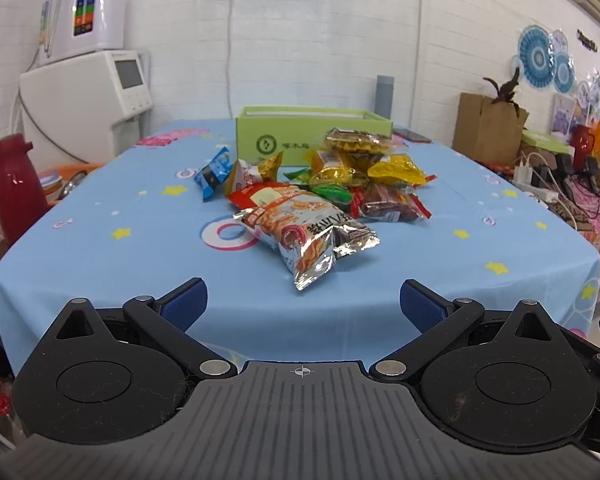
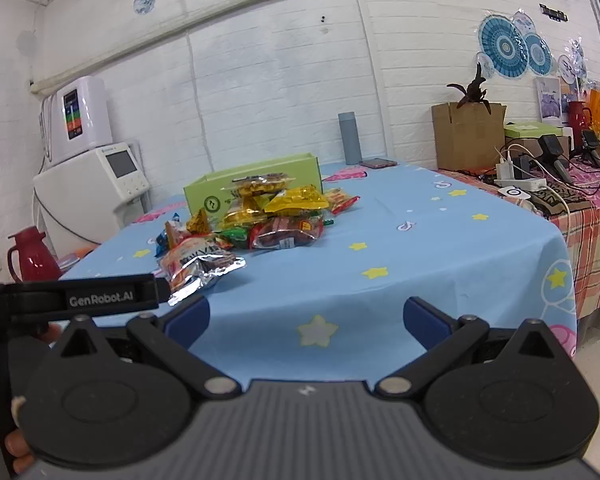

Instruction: Organize snacks

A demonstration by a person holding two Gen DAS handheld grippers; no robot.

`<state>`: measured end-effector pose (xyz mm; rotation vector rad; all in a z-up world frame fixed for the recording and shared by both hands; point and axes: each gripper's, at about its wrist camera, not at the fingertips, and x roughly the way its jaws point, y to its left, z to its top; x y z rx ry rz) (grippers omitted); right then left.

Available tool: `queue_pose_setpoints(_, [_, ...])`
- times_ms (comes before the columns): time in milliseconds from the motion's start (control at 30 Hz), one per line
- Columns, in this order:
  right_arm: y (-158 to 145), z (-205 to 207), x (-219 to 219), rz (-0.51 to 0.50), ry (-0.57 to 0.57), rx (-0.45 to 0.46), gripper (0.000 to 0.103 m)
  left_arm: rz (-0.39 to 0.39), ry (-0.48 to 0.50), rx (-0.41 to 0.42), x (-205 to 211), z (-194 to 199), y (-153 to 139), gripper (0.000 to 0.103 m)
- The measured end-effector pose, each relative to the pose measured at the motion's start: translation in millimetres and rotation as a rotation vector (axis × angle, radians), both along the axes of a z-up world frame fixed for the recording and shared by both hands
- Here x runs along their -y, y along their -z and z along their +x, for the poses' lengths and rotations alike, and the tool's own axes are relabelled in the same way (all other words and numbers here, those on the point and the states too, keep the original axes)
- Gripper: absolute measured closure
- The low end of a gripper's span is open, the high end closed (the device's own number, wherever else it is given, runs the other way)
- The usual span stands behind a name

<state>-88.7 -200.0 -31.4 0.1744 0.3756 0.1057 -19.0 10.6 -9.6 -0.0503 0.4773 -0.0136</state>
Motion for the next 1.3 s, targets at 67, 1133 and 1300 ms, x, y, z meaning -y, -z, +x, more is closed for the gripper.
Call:
queue_pose_setpoints(67, [0, -1, -1, -0.002, 0.000, 0.003, 0.000, -0.001, 0.002, -0.002, 0, 0, 0, 0.008])
queue_pose_setpoints(1133, [10, 131, -38, -0.159, -0.092, -0.090, 0.000, -0.070, -0.097, -0.082, -56, 90, -5, 0.008])
queue_pose_setpoints(1300, [20, 181, -26, -0.195, -0.031, -0.175, 0.000, -0.074, -0.084, -0.141, -56, 124, -6, 0.008])
